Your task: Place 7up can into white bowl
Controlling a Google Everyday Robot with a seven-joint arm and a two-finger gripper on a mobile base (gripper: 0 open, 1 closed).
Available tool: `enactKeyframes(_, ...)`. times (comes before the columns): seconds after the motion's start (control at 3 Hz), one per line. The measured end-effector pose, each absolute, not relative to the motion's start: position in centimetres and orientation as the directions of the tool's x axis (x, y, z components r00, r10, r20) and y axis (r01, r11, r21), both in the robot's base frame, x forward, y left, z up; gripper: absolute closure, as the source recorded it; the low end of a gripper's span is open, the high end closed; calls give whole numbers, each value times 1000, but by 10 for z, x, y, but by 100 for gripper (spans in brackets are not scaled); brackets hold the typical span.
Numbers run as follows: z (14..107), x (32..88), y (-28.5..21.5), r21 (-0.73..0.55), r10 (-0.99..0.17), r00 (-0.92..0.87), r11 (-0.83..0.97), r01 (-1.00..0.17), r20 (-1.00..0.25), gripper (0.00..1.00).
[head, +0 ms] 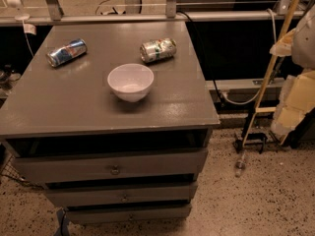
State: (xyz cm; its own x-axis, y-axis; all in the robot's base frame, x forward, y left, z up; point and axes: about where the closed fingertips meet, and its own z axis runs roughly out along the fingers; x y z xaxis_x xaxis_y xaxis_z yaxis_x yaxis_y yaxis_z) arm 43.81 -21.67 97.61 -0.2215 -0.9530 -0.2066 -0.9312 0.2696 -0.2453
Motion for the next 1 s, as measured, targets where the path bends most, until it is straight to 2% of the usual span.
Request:
enactKeyframes(0.33,977,443,-215,-254,-953,-211,264,-931,-217,0)
enactKeyframes(1.0,973,537,-191,-324,-943,-24,138,-936,-333,0)
